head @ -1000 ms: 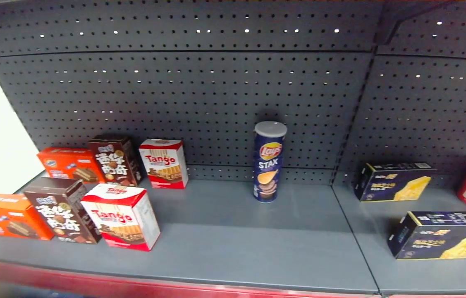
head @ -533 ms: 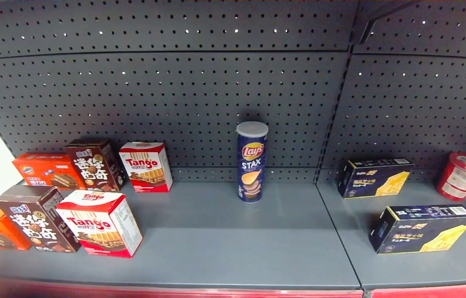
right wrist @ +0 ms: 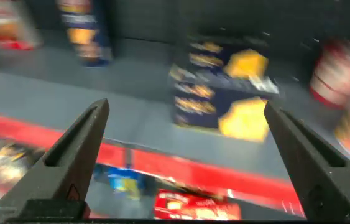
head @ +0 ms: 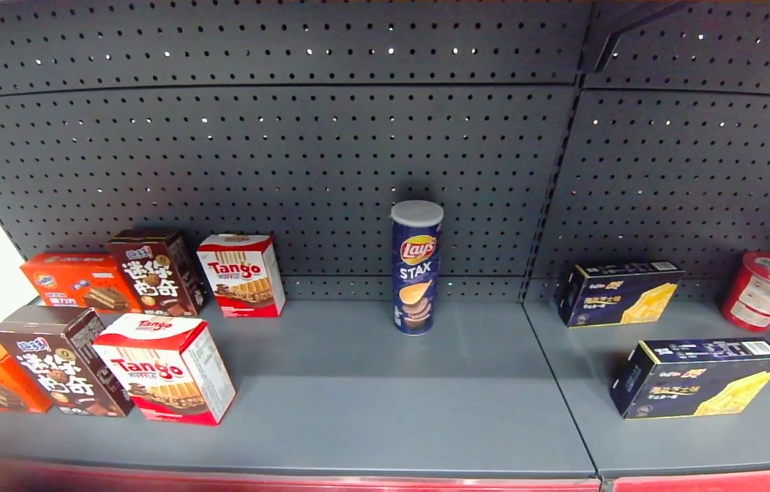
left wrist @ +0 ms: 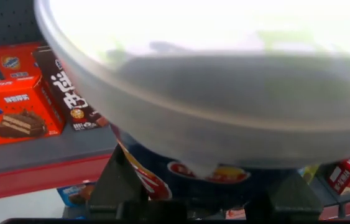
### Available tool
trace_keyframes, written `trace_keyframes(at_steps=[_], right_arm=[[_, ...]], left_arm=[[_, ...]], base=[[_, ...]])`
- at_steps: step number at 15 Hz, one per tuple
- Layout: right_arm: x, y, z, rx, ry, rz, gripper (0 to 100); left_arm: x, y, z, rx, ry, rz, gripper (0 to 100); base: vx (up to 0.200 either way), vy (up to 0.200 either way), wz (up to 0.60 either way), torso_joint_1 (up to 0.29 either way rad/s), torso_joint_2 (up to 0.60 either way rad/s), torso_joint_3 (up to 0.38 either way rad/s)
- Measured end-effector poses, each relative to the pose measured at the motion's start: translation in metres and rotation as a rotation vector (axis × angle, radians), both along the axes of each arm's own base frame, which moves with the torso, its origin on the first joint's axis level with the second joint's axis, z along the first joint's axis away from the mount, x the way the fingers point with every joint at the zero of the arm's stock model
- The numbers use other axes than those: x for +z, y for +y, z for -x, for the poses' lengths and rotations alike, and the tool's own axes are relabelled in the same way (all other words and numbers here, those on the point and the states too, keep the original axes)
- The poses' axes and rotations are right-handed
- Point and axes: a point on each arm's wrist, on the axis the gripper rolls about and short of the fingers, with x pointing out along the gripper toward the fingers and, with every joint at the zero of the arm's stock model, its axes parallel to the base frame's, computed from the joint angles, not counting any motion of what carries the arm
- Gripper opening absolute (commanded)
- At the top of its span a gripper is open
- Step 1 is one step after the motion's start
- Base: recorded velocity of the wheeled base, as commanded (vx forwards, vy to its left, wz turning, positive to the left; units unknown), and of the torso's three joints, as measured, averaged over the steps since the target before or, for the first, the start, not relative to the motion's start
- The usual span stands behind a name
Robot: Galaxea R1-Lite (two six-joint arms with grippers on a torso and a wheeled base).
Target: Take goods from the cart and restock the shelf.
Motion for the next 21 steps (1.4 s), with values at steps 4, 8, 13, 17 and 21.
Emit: trace_keyframes(at_steps=[4, 8, 13, 17, 21], right_arm=[[0.04, 0.009, -0.029, 0.314, 0.092, 0.024, 100], [0.059, 0.033, -0.08, 0.428, 0.192, 0.053, 100], [0.068, 0.085, -0.159, 0.499, 0.224, 0.088, 100], [0.065, 0.128, -0.205, 0.668, 0.237, 0.167, 100], [0.056, 0.157, -0.245, 0.775, 0.187, 0.184, 100]], left_arm=[[-0.002, 0.001, -0.001, 0.035, 0.01, 0.003, 0], [-0.012, 0.001, -0.004, 0.033, 0.046, 0.012, 0], [-0.015, 0.0, -0.005, -0.036, 0.059, 0.016, 0], [-0.018, -0.001, -0.006, -0.087, 0.073, 0.028, 0], [-0.017, -0.001, -0.005, -0.093, 0.076, 0.056, 0]], base=[[0.0, 0.0, 0.0, 0.0, 0.0, 0.0], [0.0, 0.0, 0.0, 0.0, 0.0, 0.0], [0.0, 0.0, 0.0, 0.0, 0.0, 0.0], [0.0, 0.0, 0.0, 0.0, 0.0, 0.0], [0.0, 0.0, 0.0, 0.0, 0.0, 0.0]])
